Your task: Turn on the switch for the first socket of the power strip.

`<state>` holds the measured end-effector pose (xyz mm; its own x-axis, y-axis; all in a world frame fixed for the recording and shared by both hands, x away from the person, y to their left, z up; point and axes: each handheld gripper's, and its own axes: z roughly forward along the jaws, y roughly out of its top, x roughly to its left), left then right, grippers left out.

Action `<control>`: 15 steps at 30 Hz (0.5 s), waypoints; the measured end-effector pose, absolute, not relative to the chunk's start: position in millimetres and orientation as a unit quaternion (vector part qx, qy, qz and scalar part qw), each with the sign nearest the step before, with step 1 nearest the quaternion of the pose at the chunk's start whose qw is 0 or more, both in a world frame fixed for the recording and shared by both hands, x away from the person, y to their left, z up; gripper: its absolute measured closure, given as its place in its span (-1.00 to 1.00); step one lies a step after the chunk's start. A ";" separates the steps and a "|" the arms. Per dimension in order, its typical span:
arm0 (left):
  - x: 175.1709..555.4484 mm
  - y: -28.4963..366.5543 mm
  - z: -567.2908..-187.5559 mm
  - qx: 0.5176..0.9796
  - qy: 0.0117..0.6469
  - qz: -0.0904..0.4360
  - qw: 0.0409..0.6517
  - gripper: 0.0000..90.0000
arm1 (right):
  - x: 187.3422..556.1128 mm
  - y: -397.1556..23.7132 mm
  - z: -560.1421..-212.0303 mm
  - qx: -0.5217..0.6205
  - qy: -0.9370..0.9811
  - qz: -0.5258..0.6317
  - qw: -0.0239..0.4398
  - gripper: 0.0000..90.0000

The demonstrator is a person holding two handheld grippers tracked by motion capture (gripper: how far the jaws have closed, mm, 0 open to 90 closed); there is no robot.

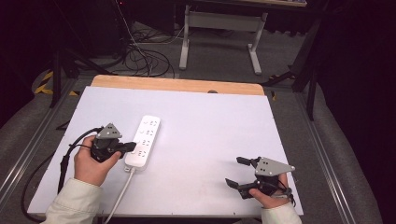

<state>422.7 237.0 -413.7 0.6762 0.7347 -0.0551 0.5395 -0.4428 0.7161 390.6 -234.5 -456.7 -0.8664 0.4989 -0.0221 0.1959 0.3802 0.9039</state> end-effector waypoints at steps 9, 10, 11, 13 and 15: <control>434.7 232.3 -423.6 0.849 0.394 0.124 0.331 1.00 | 390.8 -234.8 -457.0 0.212 0.818 0.515 0.147 -0.64; 435.9 232.5 -424.5 0.851 0.395 0.119 0.327 1.00 | 390.9 -234.7 -457.0 0.212 0.817 0.515 0.146 -0.64; 437.0 232.3 -425.7 0.851 0.397 0.118 0.324 1.00 | 390.8 -234.7 -457.1 0.212 0.817 0.515 0.146 -0.64; 439.0 231.8 -427.5 0.853 0.399 0.115 0.315 1.00 | 390.7 -234.7 -456.9 0.212 0.818 0.514 0.147 -0.64; 440.9 231.3 -429.2 0.855 0.402 0.115 0.306 1.00 | 390.7 -234.7 -456.9 0.212 0.818 0.514 0.147 -0.64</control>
<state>440.9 231.3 -429.2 0.6510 0.7574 -0.0495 0.6167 -0.4898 0.6163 390.7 -234.7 -456.9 -0.8669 0.4979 -0.0229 0.1954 0.3817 0.9034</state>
